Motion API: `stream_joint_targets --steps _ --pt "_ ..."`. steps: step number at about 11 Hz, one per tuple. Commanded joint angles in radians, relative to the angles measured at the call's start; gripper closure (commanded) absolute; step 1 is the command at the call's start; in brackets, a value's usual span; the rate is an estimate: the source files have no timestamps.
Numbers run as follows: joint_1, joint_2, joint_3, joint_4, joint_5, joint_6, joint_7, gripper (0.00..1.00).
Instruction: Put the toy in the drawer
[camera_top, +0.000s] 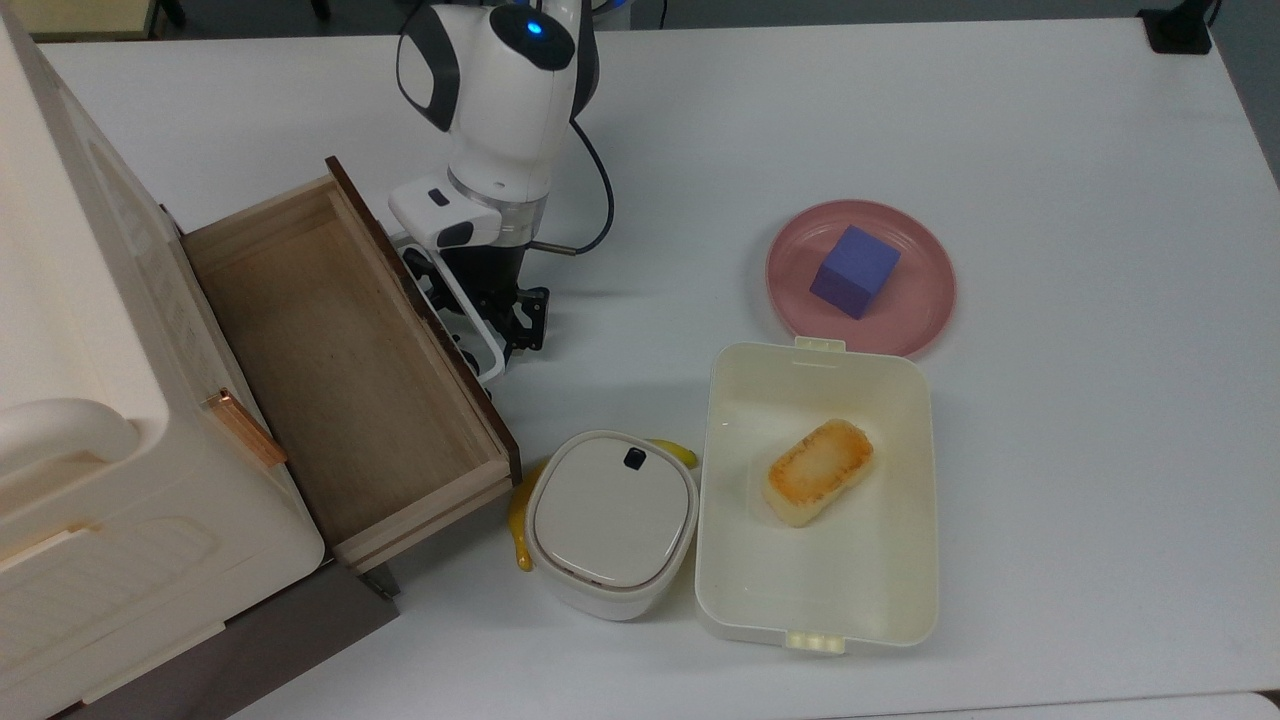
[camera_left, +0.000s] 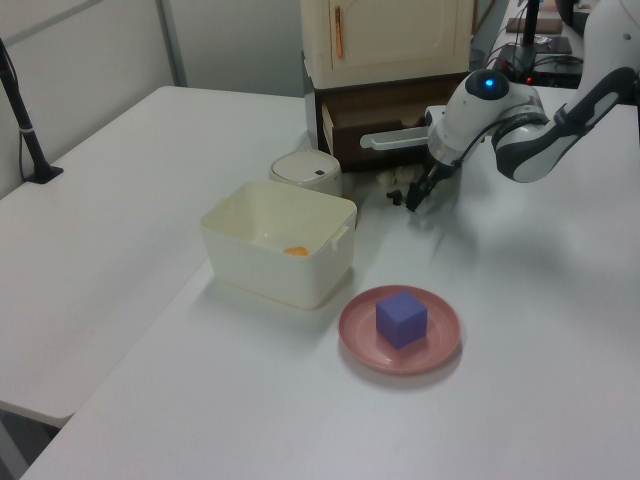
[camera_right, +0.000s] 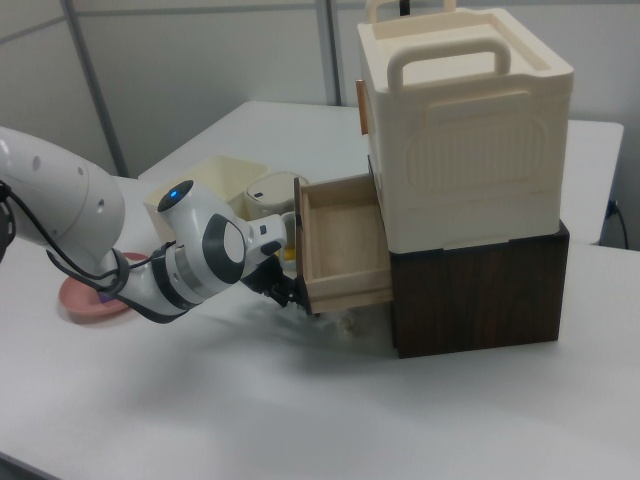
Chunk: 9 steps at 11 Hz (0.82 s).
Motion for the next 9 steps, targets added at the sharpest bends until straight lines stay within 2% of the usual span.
stream_joint_targets --steps 1,3,4,8,9 --pt "0.008 0.044 -0.019 0.06 -0.043 0.028 0.018 0.34" --pt "0.02 0.042 -0.014 0.065 -0.054 0.026 0.017 0.85" --pt "0.041 0.042 -0.009 0.067 -0.052 0.025 0.02 1.0" --pt "0.138 -0.01 -0.002 0.051 -0.043 -0.03 0.047 1.0" --pt "0.155 -0.034 0.026 0.05 -0.033 -0.069 0.083 1.0"
